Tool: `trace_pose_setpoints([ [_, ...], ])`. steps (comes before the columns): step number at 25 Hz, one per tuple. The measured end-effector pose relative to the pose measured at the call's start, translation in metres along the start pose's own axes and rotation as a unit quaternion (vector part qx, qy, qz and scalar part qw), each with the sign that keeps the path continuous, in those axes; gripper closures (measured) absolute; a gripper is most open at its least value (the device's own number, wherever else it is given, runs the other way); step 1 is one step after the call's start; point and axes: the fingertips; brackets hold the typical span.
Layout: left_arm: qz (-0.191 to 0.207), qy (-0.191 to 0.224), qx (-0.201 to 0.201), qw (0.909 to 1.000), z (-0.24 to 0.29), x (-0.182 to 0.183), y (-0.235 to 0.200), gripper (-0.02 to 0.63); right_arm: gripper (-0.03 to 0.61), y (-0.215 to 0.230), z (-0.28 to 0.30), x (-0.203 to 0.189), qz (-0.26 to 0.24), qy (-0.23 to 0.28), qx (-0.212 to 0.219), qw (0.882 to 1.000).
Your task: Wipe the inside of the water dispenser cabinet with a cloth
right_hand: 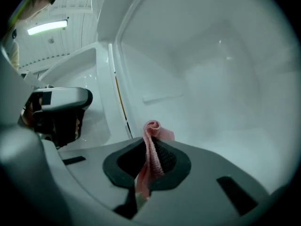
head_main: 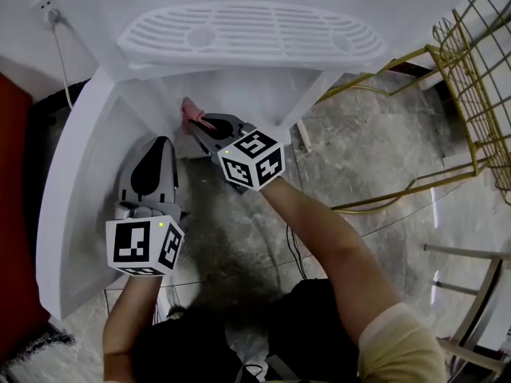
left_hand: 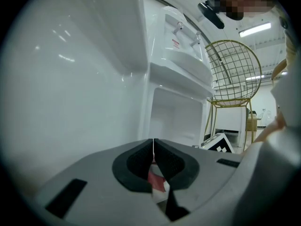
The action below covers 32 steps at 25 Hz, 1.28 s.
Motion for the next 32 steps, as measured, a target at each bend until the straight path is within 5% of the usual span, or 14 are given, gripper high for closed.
trace_pose_setpoints([
  [19,0.014,-0.022,-0.003,0.9997,0.000,-0.022,0.001,0.597,0.552,-0.014,-0.016,-0.058,-0.004,-0.162,0.032,0.986],
  [23,0.011,-0.020,-0.004,0.9997,0.002,-0.023,0.002,0.597,0.552,-0.014,-0.034,-0.040,-0.019,-0.142,0.018,0.990],
  [28,0.010,-0.011,-0.009,0.9998,0.005,-0.017,0.007,0.597,0.552,-0.003,-0.067,0.020,-0.062,-0.057,-0.039,0.996],
  [32,0.005,0.003,-0.007,1.0000,0.006,-0.007,0.006,0.597,0.552,0.000,-0.096,0.064,-0.134,-0.012,-0.094,0.986],
])
Point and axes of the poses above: the fingertips, and each gripper's own axes: z forward along the fingers, y to its right, x out of its top, and after that the axes turned 10 degrees about x, right-handed
